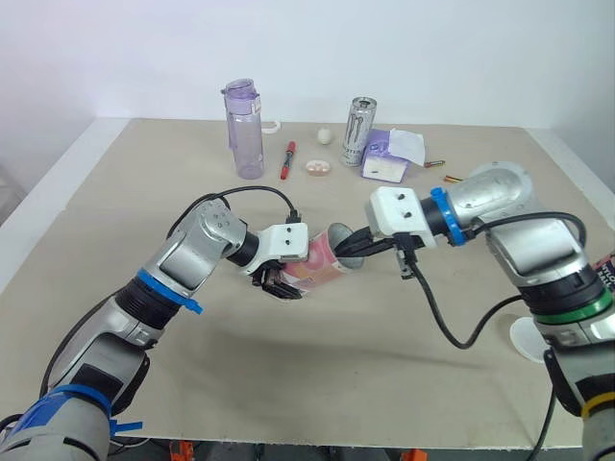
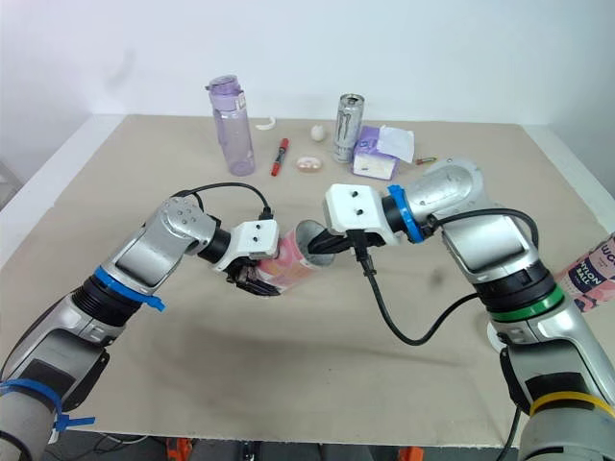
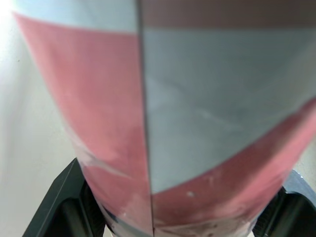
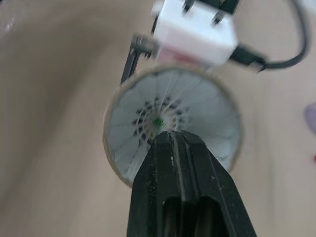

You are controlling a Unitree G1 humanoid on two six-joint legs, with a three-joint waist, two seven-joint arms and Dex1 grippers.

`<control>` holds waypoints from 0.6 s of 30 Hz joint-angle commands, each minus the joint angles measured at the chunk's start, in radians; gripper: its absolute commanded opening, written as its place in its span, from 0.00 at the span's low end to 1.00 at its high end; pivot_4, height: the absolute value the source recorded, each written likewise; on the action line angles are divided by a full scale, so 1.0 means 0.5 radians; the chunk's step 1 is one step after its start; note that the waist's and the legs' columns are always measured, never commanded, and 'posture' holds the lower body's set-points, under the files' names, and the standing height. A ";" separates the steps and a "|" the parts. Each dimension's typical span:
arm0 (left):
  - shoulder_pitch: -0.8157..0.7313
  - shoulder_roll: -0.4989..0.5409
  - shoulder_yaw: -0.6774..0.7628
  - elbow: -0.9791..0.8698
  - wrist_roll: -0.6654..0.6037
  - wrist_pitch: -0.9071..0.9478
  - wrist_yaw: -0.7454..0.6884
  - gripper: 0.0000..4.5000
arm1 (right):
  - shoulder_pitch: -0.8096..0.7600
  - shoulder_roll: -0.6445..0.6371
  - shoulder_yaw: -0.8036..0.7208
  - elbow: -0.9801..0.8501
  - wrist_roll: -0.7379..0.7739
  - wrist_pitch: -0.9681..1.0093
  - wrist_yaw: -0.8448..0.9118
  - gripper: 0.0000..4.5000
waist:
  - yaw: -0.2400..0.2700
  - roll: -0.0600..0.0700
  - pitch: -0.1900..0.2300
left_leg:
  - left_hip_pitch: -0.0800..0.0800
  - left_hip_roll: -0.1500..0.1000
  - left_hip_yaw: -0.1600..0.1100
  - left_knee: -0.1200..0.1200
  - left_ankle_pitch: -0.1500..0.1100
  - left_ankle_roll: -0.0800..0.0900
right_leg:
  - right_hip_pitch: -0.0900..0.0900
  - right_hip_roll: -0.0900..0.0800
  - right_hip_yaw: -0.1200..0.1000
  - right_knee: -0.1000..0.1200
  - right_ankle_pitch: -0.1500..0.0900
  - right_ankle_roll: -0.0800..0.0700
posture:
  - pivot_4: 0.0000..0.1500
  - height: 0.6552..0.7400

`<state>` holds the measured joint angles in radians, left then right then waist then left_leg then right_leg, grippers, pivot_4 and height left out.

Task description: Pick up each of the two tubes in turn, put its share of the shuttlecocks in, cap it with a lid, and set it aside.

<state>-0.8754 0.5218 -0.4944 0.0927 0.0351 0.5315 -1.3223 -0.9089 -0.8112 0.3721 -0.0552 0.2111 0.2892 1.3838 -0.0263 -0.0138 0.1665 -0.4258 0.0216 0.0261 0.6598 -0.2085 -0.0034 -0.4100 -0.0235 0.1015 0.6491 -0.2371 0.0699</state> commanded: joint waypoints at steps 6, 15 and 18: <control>-0.013 -0.023 -0.023 0.015 0.009 0.011 0.017 0.70 | -0.324 0.280 0.380 0.370 -0.441 -0.177 0.176 0.01 | 0.002 0.000 0.000 | 0.001 0.001 0.000 0.002 0.000 0.000 | 0.001 0.001 -0.001 0.002 0.001 -0.002 | 1.00 1.00; 0.003 -0.038 -0.017 0.015 0.010 0.028 0.056 0.70 | -0.488 0.551 0.558 0.722 -0.665 -0.288 0.222 0.01 | -0.022 0.000 -0.002 | 0.010 0.012 0.001 0.009 0.001 0.000 | 0.004 0.009 -0.004 0.008 0.009 -0.013 | 1.00 1.00; 0.010 -0.040 -0.015 0.013 0.008 0.033 0.065 0.70 | -0.480 0.590 0.560 0.735 -0.666 -0.296 0.259 0.01 | -0.036 -0.001 -0.002 | 0.014 0.013 0.002 0.009 0.003 0.002 | 0.005 0.010 -0.004 0.011 0.011 -0.015 | 1.00 1.00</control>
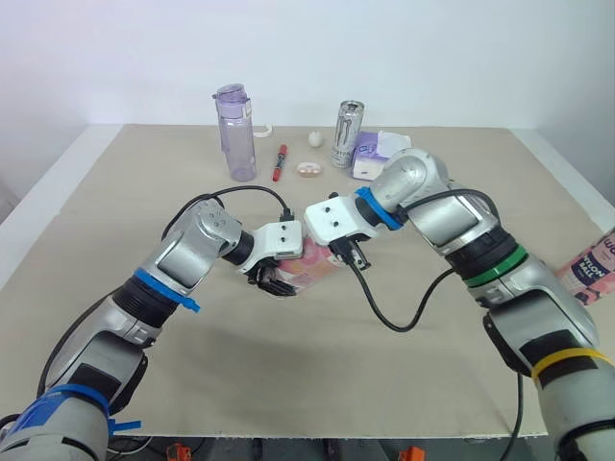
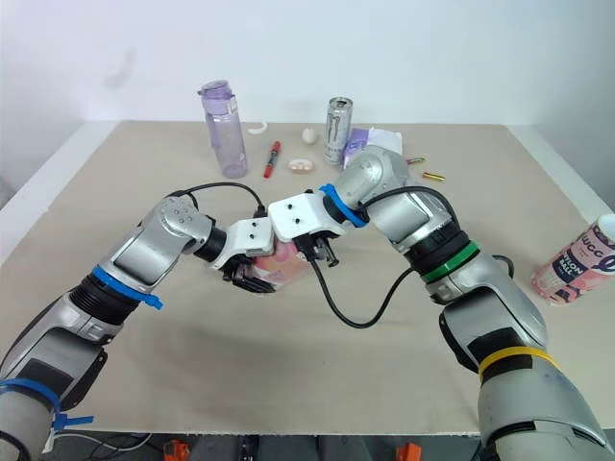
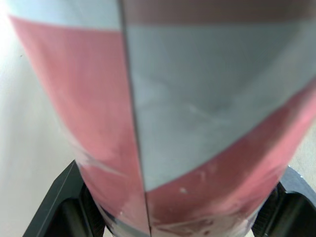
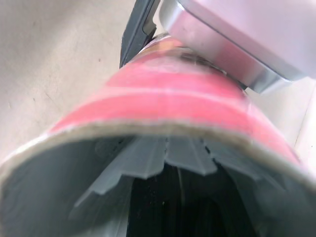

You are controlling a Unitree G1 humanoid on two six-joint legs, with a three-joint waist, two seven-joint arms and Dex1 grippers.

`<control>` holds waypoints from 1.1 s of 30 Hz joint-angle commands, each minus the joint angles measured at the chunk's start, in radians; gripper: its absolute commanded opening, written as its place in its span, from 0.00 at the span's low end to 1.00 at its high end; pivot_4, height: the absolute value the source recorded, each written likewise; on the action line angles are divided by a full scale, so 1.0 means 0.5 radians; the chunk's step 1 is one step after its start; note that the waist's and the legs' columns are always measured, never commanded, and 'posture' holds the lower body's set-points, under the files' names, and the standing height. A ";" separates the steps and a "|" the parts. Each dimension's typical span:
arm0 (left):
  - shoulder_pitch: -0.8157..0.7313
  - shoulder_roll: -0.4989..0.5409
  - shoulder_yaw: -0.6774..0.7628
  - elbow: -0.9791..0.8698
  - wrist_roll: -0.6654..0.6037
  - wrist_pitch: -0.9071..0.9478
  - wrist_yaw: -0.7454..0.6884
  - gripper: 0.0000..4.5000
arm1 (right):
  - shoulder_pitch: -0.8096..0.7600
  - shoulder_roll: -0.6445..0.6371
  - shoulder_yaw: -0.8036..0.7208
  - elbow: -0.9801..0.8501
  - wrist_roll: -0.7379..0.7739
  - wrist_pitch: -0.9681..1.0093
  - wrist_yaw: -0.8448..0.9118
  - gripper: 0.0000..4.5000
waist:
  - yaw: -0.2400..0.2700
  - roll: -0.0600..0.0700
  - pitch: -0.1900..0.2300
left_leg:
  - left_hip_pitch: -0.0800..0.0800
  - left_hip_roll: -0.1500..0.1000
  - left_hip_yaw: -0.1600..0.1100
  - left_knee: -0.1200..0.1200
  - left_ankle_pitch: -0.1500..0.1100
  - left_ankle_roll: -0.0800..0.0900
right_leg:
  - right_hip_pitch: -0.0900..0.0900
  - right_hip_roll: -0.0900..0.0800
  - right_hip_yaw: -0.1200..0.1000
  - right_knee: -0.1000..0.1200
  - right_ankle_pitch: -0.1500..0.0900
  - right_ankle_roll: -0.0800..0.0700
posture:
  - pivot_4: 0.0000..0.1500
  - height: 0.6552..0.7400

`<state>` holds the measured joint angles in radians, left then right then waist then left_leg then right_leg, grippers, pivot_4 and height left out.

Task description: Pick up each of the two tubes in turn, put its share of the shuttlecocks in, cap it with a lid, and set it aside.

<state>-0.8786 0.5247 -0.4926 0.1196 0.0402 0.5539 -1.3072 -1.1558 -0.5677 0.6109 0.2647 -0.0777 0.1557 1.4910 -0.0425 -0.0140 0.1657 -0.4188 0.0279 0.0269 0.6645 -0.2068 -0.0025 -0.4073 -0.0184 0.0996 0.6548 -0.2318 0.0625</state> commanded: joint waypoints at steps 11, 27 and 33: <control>0.075 -0.008 0.024 -0.031 -0.002 -0.036 0.066 0.70 | -0.004 -0.062 -0.302 -0.096 0.142 0.169 0.143 0.01 | 0.001 0.000 0.000 | 0.009 0.000 0.000 0.000 0.003 0.000 | 0.000 0.002 0.003 0.019 -0.005 -0.004 | 1.00 1.00; 0.306 -0.078 0.296 0.056 -0.146 -0.396 0.251 0.70 | 0.567 -0.497 -1.283 -0.744 0.918 1.107 -0.203 0.01 | 0.020 -0.002 0.001 | -0.007 -0.009 -0.001 0.000 0.002 0.000 | -0.008 -0.012 0.001 0.018 -0.012 0.003 | 1.00 1.00; 0.458 -0.291 0.465 0.011 -0.372 -0.494 0.345 0.70 | 0.847 -0.546 -1.479 -0.899 1.004 1.248 -0.395 0.01 | 0.029 -0.003 0.002 | -0.010 -0.007 0.000 0.002 0.003 0.001 | -0.009 -0.013 -0.001 0.016 -0.011 0.005 | 1.00 1.00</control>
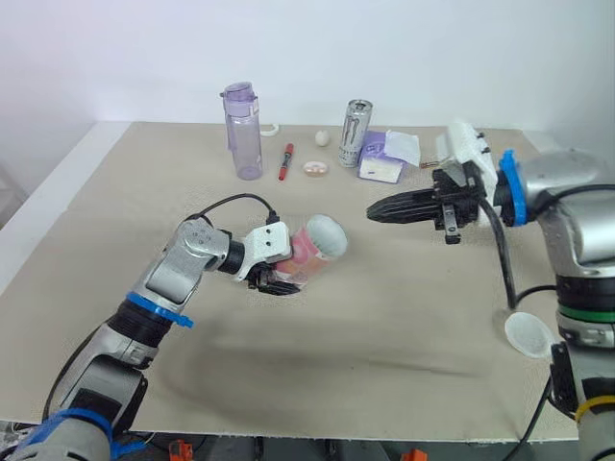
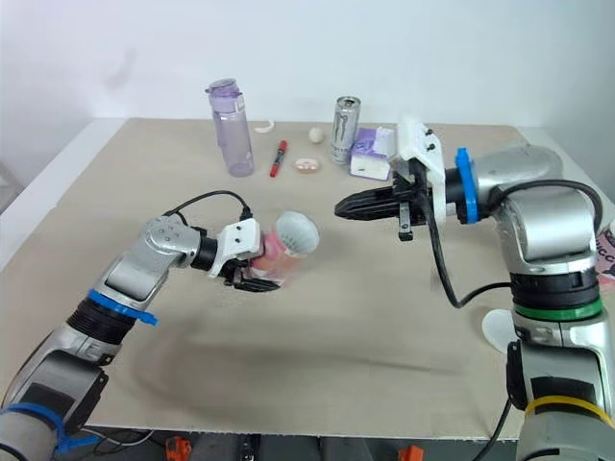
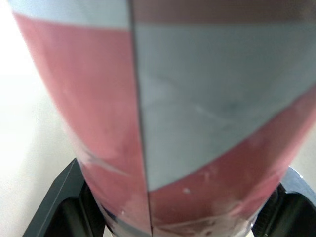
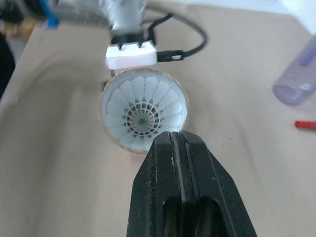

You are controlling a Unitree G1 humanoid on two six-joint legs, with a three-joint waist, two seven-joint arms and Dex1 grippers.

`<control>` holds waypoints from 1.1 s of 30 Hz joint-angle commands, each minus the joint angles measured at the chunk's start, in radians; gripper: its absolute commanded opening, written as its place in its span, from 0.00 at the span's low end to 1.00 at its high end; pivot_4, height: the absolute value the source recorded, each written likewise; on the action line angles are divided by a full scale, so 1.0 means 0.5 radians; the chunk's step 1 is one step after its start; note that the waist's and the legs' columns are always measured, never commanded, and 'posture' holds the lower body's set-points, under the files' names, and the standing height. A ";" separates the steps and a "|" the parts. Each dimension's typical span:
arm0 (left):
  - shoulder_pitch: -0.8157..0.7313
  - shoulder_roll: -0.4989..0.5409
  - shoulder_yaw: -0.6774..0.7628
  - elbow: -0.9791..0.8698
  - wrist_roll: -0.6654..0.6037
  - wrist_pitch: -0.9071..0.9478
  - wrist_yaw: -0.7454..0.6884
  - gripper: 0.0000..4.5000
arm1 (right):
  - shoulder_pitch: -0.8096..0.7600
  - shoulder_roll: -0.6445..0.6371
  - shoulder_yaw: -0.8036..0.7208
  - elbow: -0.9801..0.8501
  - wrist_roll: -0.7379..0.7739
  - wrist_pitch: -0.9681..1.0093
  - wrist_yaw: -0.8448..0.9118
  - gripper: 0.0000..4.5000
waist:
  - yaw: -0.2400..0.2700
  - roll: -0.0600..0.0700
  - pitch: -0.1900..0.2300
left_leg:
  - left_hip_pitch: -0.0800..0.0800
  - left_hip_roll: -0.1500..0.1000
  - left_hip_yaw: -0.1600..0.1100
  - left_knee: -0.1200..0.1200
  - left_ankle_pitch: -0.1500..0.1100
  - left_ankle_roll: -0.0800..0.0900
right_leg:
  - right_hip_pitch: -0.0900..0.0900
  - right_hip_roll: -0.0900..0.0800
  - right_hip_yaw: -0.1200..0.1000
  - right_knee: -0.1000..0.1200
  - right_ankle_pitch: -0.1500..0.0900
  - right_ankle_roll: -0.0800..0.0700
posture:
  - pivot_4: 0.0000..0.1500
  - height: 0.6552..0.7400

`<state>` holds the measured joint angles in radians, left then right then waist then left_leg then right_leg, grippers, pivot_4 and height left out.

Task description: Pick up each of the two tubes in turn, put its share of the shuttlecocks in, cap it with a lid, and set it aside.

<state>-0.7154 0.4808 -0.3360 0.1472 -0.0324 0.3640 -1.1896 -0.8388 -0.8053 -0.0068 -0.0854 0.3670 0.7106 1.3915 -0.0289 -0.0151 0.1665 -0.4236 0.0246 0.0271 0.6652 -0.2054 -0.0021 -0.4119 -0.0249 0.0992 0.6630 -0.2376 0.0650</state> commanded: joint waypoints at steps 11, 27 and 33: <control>0.481 -0.571 0.142 0.034 -0.361 -0.588 0.218 0.70 | 0.789 -0.185 -0.455 -0.342 0.143 0.225 -0.446 0.01 | 0.015 -0.003 0.002 | -0.031 -0.005 -0.003 -0.004 -0.004 0.001 | -0.028 0.000 0.000 -0.001 0.004 0.001 | 1.00 1.00; 0.549 -0.603 0.008 0.169 -0.305 -0.817 0.152 0.70 | 1.218 -0.730 -0.380 0.378 -0.280 -0.457 -0.352 0.71 | 0.011 -0.002 0.001 | -0.026 -0.005 0.001 0.007 -0.002 0.000 | -0.022 0.002 0.005 -0.001 0.001 0.010 | 1.00 1.00; 0.534 -0.612 -0.010 0.163 -0.303 -0.812 0.140 0.70 | 1.047 -0.856 -0.257 0.904 -0.391 -0.735 -0.176 0.99 | 0.010 -0.001 0.001 | -0.025 -0.006 0.003 0.009 -0.002 0.000 | -0.021 0.002 0.007 -0.001 0.001 0.010 | 1.00 1.00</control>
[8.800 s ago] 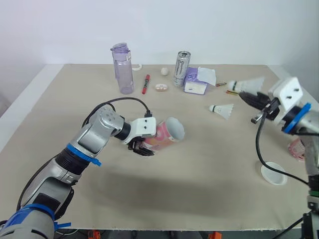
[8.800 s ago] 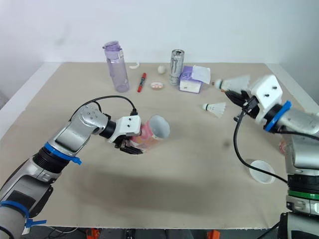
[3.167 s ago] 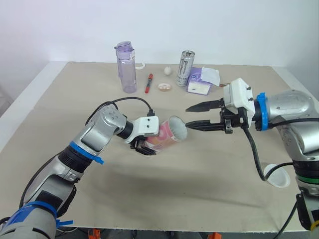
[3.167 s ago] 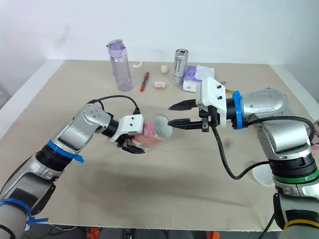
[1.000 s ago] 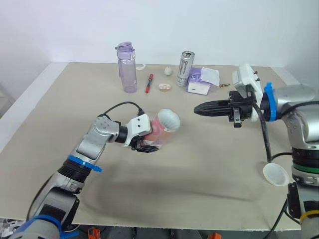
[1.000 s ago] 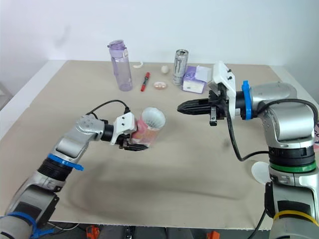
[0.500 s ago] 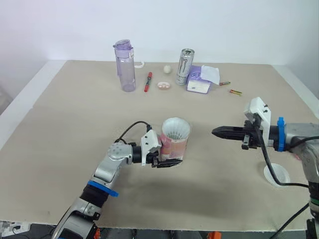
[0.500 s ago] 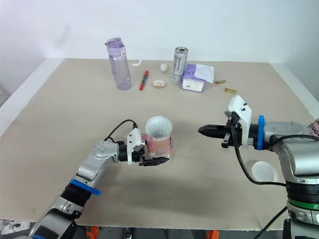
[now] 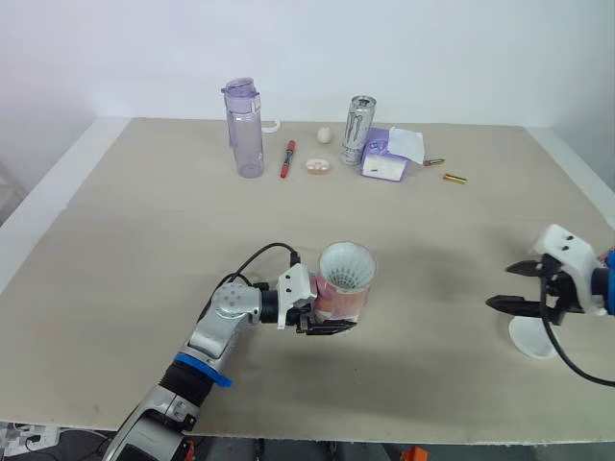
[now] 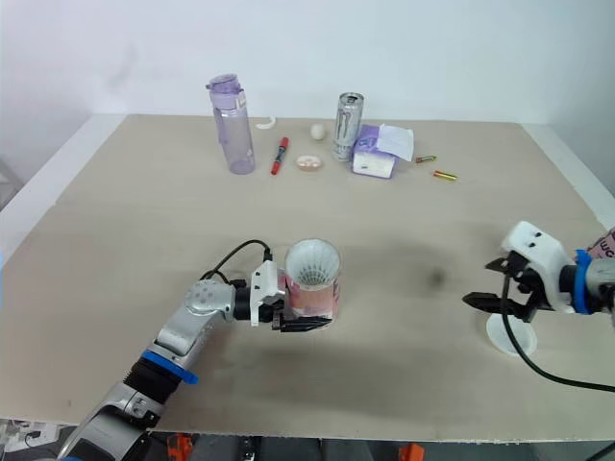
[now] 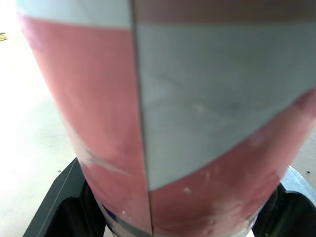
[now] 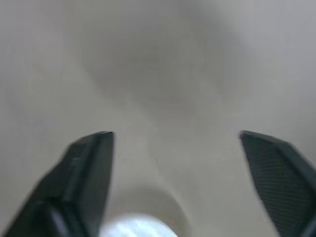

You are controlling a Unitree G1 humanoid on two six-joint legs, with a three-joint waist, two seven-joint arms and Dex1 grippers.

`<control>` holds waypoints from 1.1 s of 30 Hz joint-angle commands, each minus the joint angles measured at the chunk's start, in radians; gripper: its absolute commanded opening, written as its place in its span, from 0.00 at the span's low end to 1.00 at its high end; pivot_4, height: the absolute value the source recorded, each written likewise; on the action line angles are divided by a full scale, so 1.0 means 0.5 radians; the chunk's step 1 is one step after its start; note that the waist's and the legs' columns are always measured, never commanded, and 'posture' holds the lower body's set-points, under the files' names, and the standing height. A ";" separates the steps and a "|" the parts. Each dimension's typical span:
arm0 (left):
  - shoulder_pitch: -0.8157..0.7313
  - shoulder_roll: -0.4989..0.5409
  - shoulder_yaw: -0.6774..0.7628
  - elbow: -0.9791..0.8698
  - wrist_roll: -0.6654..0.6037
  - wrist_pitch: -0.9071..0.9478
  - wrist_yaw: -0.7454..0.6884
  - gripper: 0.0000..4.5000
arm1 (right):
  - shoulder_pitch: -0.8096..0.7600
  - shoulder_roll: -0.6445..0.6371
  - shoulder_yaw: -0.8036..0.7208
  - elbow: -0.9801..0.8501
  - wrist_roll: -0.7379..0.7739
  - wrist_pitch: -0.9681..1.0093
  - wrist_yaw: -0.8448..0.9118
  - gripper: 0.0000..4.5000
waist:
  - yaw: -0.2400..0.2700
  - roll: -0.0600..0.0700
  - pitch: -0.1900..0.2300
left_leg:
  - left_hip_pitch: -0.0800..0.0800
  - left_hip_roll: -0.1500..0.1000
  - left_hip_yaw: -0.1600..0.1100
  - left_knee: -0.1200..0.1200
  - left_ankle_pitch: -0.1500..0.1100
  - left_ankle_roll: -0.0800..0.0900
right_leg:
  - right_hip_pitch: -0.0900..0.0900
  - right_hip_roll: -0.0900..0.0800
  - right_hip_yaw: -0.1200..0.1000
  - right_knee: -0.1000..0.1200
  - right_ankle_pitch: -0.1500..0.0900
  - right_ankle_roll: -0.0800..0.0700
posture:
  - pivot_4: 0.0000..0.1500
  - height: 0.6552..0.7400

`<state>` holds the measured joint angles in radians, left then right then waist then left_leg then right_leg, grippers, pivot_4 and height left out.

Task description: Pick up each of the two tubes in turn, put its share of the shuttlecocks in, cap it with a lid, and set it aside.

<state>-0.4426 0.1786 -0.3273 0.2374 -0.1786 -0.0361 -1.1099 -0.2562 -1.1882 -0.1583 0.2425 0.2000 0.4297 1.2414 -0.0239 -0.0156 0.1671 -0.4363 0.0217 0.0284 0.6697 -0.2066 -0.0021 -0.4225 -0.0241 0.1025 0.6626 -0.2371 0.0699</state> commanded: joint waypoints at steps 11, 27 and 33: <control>-0.011 0.037 -0.038 -0.032 -0.027 0.075 -0.061 0.70 | -0.340 -0.126 0.270 0.730 -0.236 -0.476 0.343 0.99 | -0.003 0.004 -0.002 | 0.004 0.000 0.001 0.000 0.000 0.000 | 0.003 0.001 0.003 0.000 0.000 0.000 | 1.00 1.00; -0.009 0.064 -0.062 -0.053 0.005 0.103 -0.038 0.70 | -0.438 -0.067 0.440 0.949 -0.425 -0.725 0.392 0.61 | -0.030 0.004 -0.002 | 0.020 0.000 0.004 -0.003 0.000 0.000 | 0.016 0.001 0.006 0.000 -0.001 -0.001 | 1.00 1.00; -0.009 0.079 -0.058 -0.033 0.026 0.096 -0.023 0.70 | -0.411 -0.046 0.451 0.894 -0.410 -0.755 0.424 0.21 | -0.038 0.004 -0.002 | 0.028 -0.001 0.003 -0.003 0.000 0.000 | 0.025 0.000 0.006 0.000 -0.002 0.000 | 1.00 1.00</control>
<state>-0.4499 0.2117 -0.3416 0.2235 -0.1750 0.0077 -1.1194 -0.4585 -1.2154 0.0748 0.7121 -0.0075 0.0619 1.4408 -0.0431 -0.0138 0.1663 -0.4224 0.0212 0.0300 0.6684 -0.2067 -0.0023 -0.4099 -0.0243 0.1054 0.6626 -0.2383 0.0699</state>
